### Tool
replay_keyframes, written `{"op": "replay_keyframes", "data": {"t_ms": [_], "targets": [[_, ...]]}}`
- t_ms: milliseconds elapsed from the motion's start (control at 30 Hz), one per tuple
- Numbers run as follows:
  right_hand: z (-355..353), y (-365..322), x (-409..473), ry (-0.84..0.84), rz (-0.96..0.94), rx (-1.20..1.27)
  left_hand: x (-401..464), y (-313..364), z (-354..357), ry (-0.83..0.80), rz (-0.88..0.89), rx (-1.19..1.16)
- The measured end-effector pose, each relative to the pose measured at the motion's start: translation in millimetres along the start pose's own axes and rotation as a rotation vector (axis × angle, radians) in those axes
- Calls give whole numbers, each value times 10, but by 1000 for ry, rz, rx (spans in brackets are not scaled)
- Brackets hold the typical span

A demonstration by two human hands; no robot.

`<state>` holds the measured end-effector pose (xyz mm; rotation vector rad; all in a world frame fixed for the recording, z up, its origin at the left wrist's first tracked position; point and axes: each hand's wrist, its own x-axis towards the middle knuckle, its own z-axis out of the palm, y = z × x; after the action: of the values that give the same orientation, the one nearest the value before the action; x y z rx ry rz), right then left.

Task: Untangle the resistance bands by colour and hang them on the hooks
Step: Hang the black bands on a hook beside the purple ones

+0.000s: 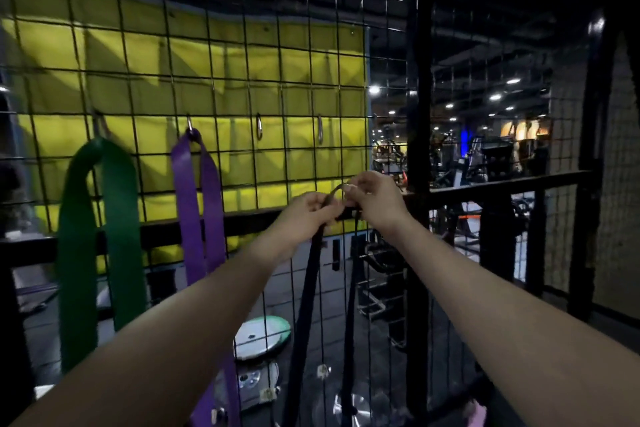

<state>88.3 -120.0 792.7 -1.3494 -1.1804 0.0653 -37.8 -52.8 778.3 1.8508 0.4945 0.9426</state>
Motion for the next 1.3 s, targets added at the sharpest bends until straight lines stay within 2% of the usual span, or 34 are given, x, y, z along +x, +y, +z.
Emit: {"op": "replay_keyframes", "data": {"t_ms": [133,233,400,667,767,967,1300], "targets": [[238,-117,271,-43,-16,90,303,127,-310,119,82,-66],[391,-203,511,-108,11,111,550,175,-610,147,152,-44],[637,-358,834,-200,23,236,853,263,-1059,230,303,150],[858,-446,1312,-330,-9,182,1176,346,-1457,359,425,304],[959,-466,1491,-276,-6,201,1232,369,-1510,418,423,341],[1233,-524,1844,-170,-76,-10,1287,401,-1543,442,394,401],[1522,-560,2018,-151,106,174,1377,405,-1600,483,382,520]]}}
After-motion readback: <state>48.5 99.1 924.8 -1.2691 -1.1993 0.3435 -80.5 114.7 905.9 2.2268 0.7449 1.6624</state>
